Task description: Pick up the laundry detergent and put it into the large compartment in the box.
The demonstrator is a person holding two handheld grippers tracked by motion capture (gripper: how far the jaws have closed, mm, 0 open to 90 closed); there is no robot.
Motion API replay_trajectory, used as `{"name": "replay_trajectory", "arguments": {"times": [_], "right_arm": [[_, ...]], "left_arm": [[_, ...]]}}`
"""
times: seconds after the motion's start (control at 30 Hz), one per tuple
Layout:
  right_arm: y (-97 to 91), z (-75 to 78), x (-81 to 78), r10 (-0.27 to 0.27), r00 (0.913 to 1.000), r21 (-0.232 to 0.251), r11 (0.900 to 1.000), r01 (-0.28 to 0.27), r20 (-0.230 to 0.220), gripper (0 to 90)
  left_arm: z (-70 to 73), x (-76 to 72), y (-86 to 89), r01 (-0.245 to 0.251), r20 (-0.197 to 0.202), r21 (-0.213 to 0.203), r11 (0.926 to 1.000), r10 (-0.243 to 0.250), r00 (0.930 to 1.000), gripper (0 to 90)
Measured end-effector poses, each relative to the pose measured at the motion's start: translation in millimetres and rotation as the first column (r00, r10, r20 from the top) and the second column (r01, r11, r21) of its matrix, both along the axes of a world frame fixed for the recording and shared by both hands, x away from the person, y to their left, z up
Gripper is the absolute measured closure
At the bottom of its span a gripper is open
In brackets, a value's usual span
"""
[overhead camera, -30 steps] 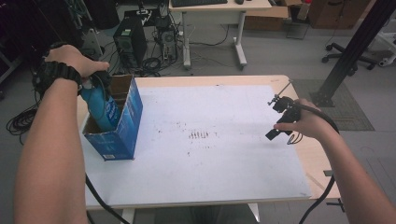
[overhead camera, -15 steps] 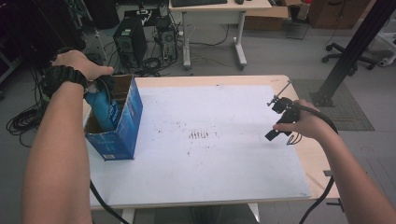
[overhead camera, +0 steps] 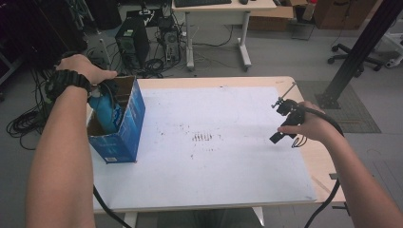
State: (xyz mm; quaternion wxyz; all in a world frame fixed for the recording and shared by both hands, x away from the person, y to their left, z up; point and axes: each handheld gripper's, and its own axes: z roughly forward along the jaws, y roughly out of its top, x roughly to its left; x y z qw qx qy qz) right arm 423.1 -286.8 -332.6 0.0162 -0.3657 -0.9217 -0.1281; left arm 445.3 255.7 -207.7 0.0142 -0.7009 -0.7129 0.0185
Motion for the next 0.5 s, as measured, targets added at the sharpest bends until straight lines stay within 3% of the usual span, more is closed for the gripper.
{"name": "replay_trajectory", "arguments": {"times": [0.5], "right_arm": [[2.0, -1.3, -1.1, 0.001, 1.0000, -0.001, 1.0000, -0.001, -0.003, 13.5]], "left_arm": [[-11.6, -0.5, 2.4, -0.006, -0.005, -0.004, 1.0000, 0.006, 1.0000, 37.4]]}}
